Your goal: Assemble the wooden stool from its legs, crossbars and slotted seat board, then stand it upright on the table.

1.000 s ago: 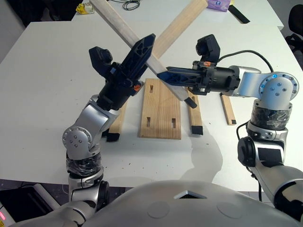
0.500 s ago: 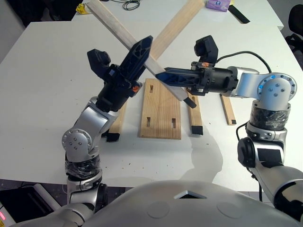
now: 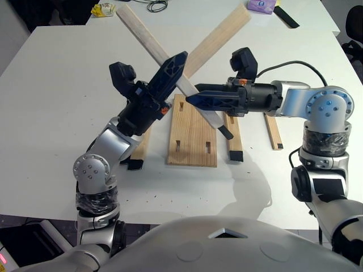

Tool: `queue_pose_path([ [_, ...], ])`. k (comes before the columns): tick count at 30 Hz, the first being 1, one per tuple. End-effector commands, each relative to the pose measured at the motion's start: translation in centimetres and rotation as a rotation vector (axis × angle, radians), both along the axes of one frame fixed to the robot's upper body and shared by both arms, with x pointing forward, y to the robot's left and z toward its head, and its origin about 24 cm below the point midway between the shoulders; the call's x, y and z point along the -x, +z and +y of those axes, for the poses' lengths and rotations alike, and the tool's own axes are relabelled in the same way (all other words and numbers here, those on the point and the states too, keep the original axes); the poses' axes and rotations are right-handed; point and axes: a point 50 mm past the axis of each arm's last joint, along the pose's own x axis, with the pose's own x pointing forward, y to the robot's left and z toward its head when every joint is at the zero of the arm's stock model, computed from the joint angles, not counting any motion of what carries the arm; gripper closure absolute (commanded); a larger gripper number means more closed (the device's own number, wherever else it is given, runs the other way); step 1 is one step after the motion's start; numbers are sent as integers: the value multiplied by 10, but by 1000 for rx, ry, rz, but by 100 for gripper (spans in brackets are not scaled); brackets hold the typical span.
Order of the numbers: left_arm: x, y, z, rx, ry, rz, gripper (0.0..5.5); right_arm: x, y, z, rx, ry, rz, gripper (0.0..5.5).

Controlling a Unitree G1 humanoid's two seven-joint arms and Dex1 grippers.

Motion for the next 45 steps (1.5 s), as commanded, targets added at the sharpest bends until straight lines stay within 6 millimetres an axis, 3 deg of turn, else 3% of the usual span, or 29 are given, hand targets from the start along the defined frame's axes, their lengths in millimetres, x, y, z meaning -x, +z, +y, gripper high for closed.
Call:
queue_pose_path([
  [1, -4, 0, 9, -40, 31, -23, 342, -2, -3, -9, 43, -32, 21, 113],
  [9, -12, -9, 26, -234, 101, -102, 344, -5, 0, -17, 62, -59, -6, 113],
  [13, -11, -14, 40, -490, 100, -254, 344, -17, -12, -36, 188, -165, -117, 113],
  [20, -2, -25, 42, -683, 12, -445, 344, -29, -15, -60, 254, -189, -204, 113],
  [29, 5, -19, 36, -723, 37, -613, 344, -58, -3, -103, 366, -333, -305, 113],
  [37, 19, -18, 31, -709, 51, -638, 344, -86, -7, -153, 606, -420, -407, 113],
  [45, 16, -23, 39, -850, 0, -713, 344, -103, -10, -159, 638, -523, -437, 113],
])
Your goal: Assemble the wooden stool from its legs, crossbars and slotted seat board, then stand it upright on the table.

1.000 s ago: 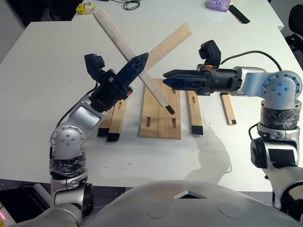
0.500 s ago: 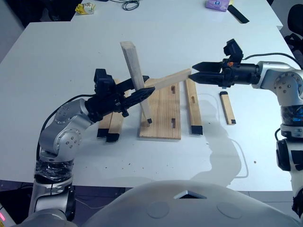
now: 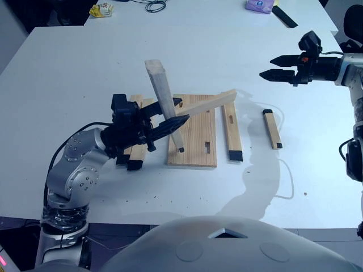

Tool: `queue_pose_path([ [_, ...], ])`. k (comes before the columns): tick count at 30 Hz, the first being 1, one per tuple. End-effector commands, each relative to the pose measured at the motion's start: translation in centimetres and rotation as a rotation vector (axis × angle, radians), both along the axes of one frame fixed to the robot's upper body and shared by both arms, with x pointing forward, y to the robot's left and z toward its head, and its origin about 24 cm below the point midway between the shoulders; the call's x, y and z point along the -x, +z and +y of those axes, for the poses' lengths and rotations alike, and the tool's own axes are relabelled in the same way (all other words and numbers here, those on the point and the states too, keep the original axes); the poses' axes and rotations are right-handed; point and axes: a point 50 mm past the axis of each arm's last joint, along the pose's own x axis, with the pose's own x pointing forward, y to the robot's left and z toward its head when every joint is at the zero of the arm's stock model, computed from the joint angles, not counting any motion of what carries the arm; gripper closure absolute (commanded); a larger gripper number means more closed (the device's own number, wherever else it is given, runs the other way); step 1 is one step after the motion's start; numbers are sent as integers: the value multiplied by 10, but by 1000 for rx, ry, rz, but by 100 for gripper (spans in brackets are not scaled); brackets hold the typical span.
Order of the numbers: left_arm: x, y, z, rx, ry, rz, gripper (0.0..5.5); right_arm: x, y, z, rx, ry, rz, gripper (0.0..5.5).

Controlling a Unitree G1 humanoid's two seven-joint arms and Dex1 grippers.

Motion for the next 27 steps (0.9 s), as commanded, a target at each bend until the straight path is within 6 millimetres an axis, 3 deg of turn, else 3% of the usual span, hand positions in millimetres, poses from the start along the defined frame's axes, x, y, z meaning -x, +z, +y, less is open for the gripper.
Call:
queue_pose_path([
  [1, -7, -2, 4, -112, -19, -57, 344, -7, 3, 7, -12, 1, -37, 113],
  [7, -6, -12, 1, -135, -56, -50, 344, -5, -8, 17, -62, 37, -13, 113],
  [12, -8, -10, -7, -97, -82, -76, 344, -3, -4, 31, -91, 103, -4, 113],
  [27, -5, -27, -7, -104, -63, -57, 344, -6, 2, 38, -83, 140, 14, 113],
])
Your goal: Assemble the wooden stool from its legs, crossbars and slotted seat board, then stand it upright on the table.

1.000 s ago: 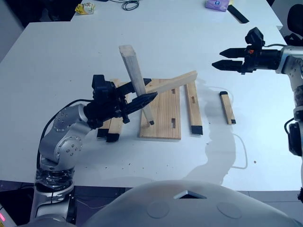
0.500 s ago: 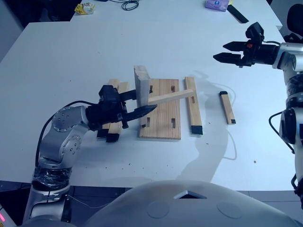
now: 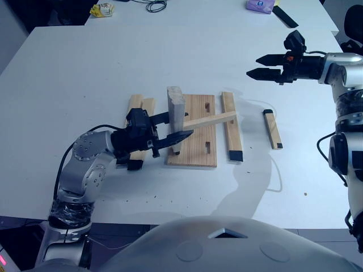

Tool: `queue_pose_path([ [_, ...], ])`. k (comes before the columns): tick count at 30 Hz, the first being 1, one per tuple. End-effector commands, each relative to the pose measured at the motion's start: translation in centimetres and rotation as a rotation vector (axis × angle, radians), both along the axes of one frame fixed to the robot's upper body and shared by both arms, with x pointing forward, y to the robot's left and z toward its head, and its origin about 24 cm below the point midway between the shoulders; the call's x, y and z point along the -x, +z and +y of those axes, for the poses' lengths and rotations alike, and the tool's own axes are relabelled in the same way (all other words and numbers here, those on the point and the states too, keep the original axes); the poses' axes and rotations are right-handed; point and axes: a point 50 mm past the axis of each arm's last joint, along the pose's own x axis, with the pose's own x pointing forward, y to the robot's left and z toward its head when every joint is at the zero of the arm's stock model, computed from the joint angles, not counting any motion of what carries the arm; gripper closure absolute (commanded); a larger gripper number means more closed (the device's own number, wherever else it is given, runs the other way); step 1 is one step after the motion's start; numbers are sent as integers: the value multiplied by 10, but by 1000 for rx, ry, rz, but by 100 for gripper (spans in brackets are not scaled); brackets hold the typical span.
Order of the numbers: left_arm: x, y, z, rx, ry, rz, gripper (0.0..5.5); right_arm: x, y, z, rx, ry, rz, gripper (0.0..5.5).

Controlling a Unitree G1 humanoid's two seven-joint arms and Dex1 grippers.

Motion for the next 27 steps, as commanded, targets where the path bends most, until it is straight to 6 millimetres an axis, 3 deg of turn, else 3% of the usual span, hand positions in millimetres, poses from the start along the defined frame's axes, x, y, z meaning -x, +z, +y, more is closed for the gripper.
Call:
queue_pose_path([
  [1, 0, -6, -2, -4, 3, 9, 344, -5, 11, 9, 0, 29, -23, 113],
  [21, -5, -21, 3, -95, -46, 22, 345, -2, 6, 12, -12, 51, 6, 113],
  [27, -1, -32, 16, -131, -10, 54, 345, -2, 5, 12, -6, 56, 16, 113],
])
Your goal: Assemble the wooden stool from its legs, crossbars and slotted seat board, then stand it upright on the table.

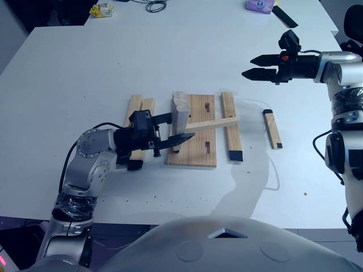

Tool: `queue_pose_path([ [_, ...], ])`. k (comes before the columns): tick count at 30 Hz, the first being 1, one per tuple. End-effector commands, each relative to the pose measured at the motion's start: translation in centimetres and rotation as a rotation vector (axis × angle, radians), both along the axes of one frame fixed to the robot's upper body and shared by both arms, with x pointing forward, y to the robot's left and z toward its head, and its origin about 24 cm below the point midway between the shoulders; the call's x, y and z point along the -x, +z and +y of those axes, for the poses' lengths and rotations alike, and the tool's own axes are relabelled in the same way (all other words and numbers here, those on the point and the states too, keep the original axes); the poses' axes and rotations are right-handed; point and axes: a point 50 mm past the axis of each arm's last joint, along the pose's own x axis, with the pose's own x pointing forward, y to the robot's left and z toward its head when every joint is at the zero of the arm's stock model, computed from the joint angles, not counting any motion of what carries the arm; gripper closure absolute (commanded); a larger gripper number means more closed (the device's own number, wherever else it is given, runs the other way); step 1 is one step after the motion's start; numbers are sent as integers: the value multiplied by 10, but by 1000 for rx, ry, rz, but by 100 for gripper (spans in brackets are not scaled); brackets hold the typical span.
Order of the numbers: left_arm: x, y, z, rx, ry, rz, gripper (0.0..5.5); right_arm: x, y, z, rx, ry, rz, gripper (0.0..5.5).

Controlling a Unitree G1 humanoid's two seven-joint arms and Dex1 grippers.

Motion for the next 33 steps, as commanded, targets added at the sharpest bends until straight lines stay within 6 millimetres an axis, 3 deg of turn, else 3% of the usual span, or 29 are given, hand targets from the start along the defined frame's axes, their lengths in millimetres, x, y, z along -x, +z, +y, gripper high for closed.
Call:
queue_pose_path([
  [1, 4, -24, 16, -126, 42, 108, 345, 0, 3, 1, 10, 8, -1, 113],
  [13, 10, -20, -17, 123, 75, 132, 346, 4, -3, 6, -5, 15, 16, 113],
  [19, 7, -17, -13, 125, 147, 96, 346, 4, -3, 8, -11, 15, 18, 113],
  [26, 25, -29, -14, 73, 164, 123, 346, 5, -5, 7, -2, 10, 29, 113],
  [33, 30, -21, -19, 116, 184, 96, 346, 6, -5, 8, -6, 13, 31, 113],
])
